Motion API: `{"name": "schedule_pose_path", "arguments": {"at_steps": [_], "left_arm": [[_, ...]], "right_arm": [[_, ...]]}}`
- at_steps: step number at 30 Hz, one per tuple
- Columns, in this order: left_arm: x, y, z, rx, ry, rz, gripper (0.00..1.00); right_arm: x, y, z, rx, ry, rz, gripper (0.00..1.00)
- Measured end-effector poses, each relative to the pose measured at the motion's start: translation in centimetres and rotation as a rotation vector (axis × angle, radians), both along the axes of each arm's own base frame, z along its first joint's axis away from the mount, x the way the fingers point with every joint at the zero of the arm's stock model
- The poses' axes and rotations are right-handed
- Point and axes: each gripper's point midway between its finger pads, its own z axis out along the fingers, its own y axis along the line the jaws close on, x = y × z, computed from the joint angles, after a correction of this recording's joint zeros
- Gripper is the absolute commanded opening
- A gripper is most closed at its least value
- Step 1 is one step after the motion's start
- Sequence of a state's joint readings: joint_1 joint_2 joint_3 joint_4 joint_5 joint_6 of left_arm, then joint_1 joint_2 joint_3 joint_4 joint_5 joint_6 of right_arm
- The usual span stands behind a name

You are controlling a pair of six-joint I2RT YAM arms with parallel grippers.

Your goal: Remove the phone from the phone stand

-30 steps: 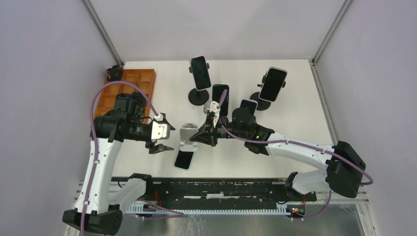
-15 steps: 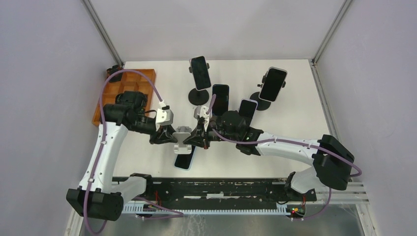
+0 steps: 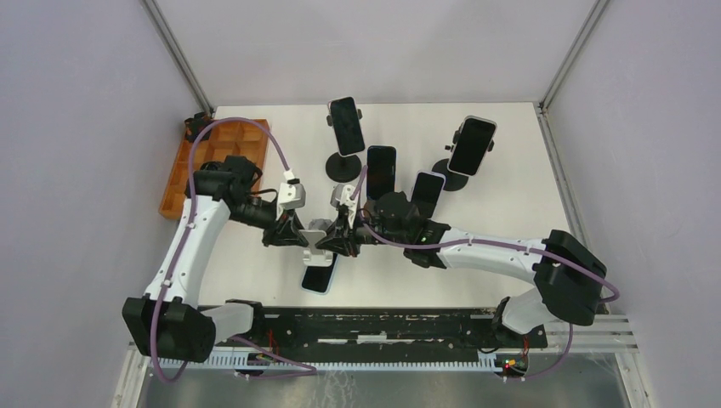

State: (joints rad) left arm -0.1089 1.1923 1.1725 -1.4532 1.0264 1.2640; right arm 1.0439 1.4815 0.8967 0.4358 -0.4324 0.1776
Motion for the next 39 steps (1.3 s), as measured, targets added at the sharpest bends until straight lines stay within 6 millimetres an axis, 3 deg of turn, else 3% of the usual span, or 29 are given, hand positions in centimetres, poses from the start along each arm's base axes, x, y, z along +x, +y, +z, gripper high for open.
{"name": "schedule_pose_path", "arguments": {"at_steps": [3,9,16,21,24,27,33,39], "left_arm": [[0.4,0.4,-0.9,0.039,0.021,0.002,0.02],[3.4,1.3,-3.8,0.130,0.022,0.010,0.02],[9.2,1.7,-6.6,0.169,0.015,0.039,0.02],[13.7,2.6,-8.4,0.166,0.022,0.091,0.02],[15.0,3.3,-9.4,0.165,0.057,0.109,0.08],[14.7,4.2,-9.5,0.180,0.081,0.092,0.22],[12.3,8.0,-8.7,0.293,0.039,0.033,0.47],[9.0,9.8,-7.7,0.387,-0.081,-0.051,0.54]], "right_arm": [[0.5,-0.1,0.0,0.000,-0.007,-0.014,0.55],[2.9,-1.4,-0.3,-0.011,0.004,-0.077,0.71],[5.5,-6.3,-1.1,-0.029,0.060,-0.231,0.78],[7.1,-9.0,0.5,-0.013,0.059,-0.333,0.80],[7.0,-9.5,1.2,-0.004,0.052,-0.341,0.83],[6.7,-9.9,0.5,-0.018,0.062,-0.341,0.85],[5.6,-10.8,-3.8,-0.105,0.123,-0.338,0.92],[4.7,-10.6,-5.3,-0.136,0.144,-0.316,0.97]]}}
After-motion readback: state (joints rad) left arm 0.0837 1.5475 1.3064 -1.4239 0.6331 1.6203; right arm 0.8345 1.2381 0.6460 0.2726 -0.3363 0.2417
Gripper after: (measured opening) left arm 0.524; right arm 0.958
